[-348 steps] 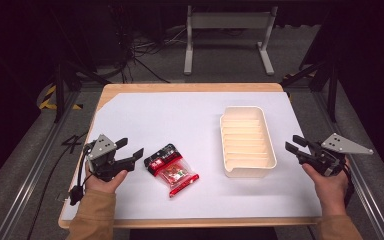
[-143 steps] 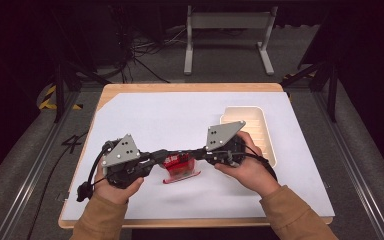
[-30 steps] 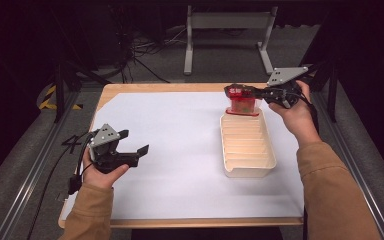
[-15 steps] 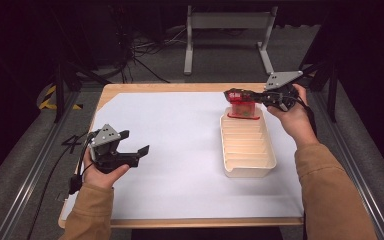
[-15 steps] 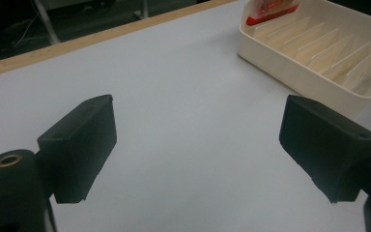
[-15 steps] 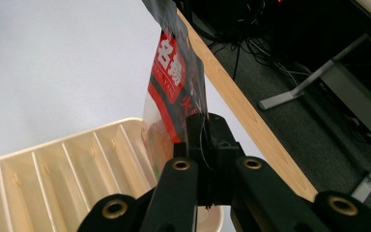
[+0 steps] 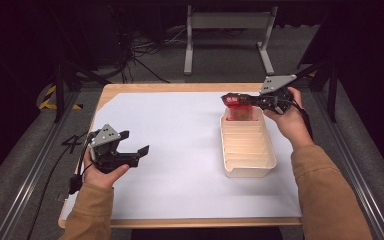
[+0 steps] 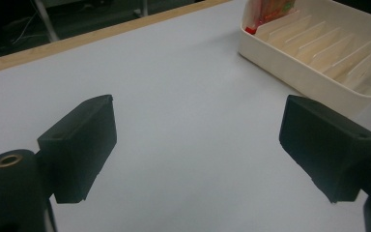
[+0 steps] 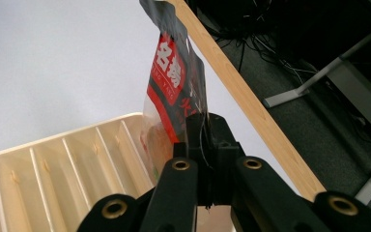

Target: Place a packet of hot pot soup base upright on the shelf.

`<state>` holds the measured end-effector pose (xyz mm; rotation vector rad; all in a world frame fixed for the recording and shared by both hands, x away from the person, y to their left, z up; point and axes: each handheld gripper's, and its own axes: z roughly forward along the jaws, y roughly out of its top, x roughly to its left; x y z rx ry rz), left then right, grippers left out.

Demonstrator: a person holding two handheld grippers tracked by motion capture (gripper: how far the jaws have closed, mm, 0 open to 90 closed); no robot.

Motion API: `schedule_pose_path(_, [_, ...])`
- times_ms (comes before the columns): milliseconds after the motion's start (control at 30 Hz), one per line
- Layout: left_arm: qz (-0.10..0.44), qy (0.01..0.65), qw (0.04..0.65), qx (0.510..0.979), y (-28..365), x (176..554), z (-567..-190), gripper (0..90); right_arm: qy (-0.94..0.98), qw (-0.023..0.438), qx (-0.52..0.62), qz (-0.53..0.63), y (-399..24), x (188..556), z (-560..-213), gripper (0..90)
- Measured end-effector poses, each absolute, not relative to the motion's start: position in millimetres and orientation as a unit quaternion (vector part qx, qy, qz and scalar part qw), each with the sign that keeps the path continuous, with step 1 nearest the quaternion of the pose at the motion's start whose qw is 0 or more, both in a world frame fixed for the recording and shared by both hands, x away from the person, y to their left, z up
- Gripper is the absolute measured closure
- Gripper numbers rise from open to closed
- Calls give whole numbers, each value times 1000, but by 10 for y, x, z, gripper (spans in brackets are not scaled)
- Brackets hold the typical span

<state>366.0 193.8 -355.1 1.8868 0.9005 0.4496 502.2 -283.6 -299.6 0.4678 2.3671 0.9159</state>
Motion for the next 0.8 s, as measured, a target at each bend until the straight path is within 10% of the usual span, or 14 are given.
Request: schedule_pose_path(800, [181,372,476,776,1952,3679,-3573,138,884,249,195,345,-2874,5061,-3183,868])
